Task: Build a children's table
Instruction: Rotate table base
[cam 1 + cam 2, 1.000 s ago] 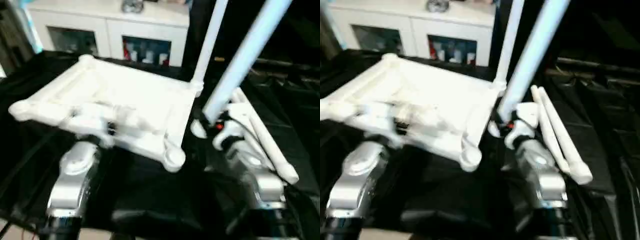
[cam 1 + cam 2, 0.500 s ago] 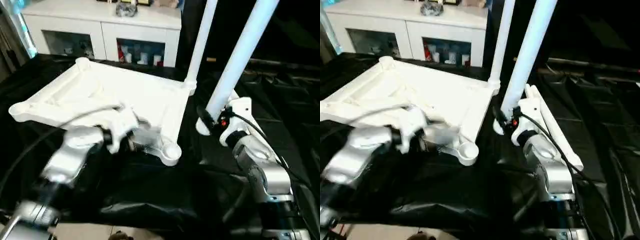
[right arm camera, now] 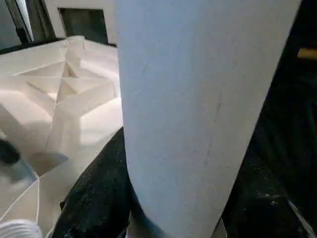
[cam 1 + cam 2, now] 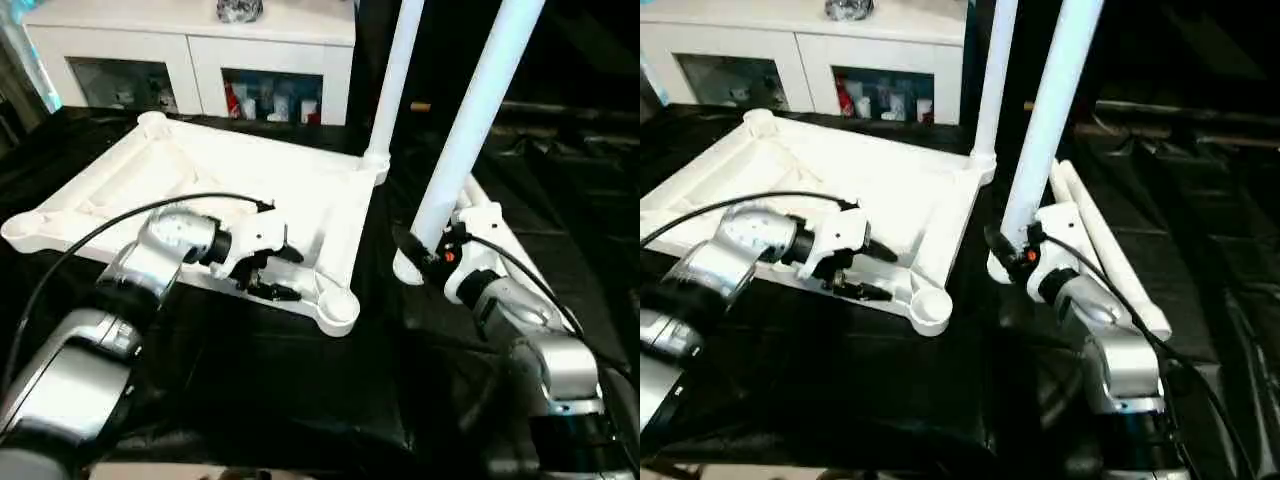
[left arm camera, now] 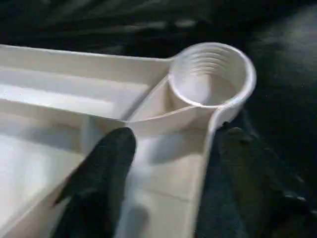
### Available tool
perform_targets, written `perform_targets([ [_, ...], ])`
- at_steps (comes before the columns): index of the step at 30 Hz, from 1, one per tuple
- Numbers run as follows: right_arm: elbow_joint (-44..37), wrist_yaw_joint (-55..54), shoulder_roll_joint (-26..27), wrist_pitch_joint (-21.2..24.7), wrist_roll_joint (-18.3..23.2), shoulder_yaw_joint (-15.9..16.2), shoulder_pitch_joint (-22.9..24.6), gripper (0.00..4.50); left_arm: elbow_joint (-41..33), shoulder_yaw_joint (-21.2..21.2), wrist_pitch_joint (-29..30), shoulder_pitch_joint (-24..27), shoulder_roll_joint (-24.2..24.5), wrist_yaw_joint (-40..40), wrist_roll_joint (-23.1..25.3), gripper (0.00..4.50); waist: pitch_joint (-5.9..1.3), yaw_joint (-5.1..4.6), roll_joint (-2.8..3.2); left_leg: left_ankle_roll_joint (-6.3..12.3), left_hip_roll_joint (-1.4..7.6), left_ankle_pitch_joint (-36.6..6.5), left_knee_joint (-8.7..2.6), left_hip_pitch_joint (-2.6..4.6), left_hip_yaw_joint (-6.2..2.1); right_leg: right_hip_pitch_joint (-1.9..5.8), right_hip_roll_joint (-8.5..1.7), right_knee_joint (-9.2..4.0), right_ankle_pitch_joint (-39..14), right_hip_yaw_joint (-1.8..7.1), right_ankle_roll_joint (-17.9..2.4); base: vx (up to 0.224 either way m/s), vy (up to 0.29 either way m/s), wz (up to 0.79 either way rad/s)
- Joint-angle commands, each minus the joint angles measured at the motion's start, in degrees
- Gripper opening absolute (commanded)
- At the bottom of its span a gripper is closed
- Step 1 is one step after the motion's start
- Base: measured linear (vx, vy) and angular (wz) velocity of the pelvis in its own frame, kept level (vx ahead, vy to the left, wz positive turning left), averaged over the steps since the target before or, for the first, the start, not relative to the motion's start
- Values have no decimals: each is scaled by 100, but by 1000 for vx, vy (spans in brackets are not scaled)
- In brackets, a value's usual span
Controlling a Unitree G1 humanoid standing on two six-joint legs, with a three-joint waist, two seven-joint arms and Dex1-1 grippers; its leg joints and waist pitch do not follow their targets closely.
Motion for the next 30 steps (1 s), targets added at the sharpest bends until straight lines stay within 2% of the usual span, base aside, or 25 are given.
perform_targets([
  [1,-233,56,-69,-127,-22,16,-14,192,197,-64,-162,-161,-25,-155,109,279,-403,30,58,-138,273,-1255,-375,181,-93,242,-510,-459,-110,264,-1335,0,0,0],
  [2,-269,66,-94,-175,-72,40,9,192,388,-79,-279,-247,-59,-233,141,266,-395,40,203,-170,280,-1321,-371,186,-119,227,-521,-460,-228,267,-1335,0,0,0],
  [4,-441,188,-152,-117,-20,83,125,192,734,-164,-455,-381,-102,-415,276,255,-388,15,129,-199,287,-1471,-397,194,-113,257,-489,-488,-305,266,-1307,0,0,0],
  [5,-447,191,-153,-113,-16,84,129,192,740,-165,-458,-382,-103,-417,279,250,-388,9,160,-179,290,-1449,-389,195,-114,255,-500,-477,-206,271,-1346,0,0,0],
  [7,-530,227,-168,-97,16,101,191,192,912,-170,-559,-435,-133,-424,352,232,-393,27,161,-111,289,-1359,-376,176,-110,264,-516,-468,-162,273,-1386,0,0,0],
  [8,-535,228,-170,-106,11,105,197,192,936,-170,-575,-443,-138,-416,364,232,-389,17,189,-105,287,-1356,-381,170,-116,263,-509,-475,-210,265,-1401,0,0,0],
  [13,-571,228,-177,-133,-36,151,234,192,1357,-94,-781,-576,-259,-212,468,185,-396,10,205,-97,294,-1355,-370,175,-119,269,-515,-470,-202,264,-1480,0,0,0],
  [14,-582,228,-173,-128,-48,168,235,192,1421,-109,-833,-590,-263,-183,510,185,-393,12,228,-81,292,-1340,-369,176,-121,265,-515,-472,-198,264,-1484,0,0,0],
  [16,-600,221,-165,-118,-62,186,233,192,1500,-121,-884,-606,-271,-160,569,165,-394,2,219,-57,288,-1307,-365,169,-117,276,-506,-471,-107,265,-1495,0,0,0],
  [19,-617,222,-173,-134,-101,217,250,192,1642,-93,-961,-645,-297,-93,669,157,-397,-2,249,-16,287,-1247,-359,163,-119,277,-505,-462,-14,262,-1508,0,0,0],
  [22,-642,221,-190,-143,-133,255,284,192,1726,-72,-920,-677,-297,-150,682,125,-397,1,272,-16,295,-1275,-361,170,-122,269,-510,-465,-69,259,-1529,0,0,0],
  [30,-632,211,-202,-175,-194,278,293,192,1927,44,-919,-746,-298,-147,740,61,-382,-7,270,-49,301,-1405,-378,179,-124,261,-516,-488,-271,267,-1526,0,0,0],
])
